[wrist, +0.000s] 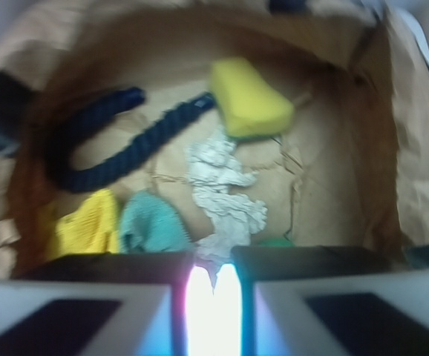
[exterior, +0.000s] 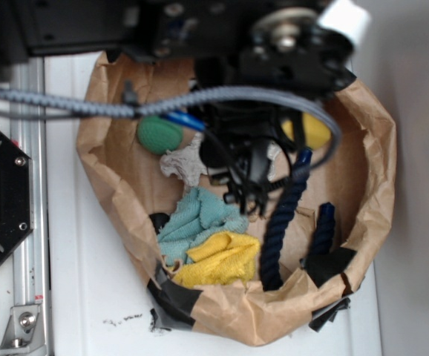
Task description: Grab the green sponge.
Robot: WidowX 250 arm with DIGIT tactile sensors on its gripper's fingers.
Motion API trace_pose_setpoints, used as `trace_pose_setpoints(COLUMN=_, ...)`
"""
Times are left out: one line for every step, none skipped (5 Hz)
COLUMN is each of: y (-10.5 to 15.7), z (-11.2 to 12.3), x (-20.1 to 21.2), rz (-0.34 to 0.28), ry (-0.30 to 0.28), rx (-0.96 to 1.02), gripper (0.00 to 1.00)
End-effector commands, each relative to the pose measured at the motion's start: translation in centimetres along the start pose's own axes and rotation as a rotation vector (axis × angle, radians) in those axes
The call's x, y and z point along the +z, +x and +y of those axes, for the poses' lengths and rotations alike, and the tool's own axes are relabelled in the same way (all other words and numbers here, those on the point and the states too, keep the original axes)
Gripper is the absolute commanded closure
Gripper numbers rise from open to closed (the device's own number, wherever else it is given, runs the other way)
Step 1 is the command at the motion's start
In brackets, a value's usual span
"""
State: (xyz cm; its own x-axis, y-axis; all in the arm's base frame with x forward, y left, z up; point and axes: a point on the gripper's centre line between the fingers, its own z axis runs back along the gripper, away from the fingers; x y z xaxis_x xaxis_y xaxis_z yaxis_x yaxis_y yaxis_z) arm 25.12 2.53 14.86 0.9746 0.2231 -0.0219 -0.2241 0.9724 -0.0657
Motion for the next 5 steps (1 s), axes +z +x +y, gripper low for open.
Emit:
trace_pose_setpoints(y=3.3, z=1.9, x=-2.6, rz=-0.106, ry=0.029, rx=-0.205, gripper=0.0)
trace_pose_setpoints(y=5.7, z=1.7, x=-4.2, rz=-0.197, ry=-0.002, rx=-0.285, gripper=0.0)
trace_pose_setpoints(y=7.9, z=2.0, x=-6.2, rz=-0.237, ry=0.037, rx=-0.264, gripper=0.0)
trace_pose_setpoints(y=7.9, z=2.0, x=-6.2, rz=-0.237, ry=0.037, rx=-0.264, gripper=0.0)
trace_pose_setpoints(y=7.9, z=2.0, x=-6.2, rz=-0.237, ry=0.037, rx=-0.264, gripper=0.0)
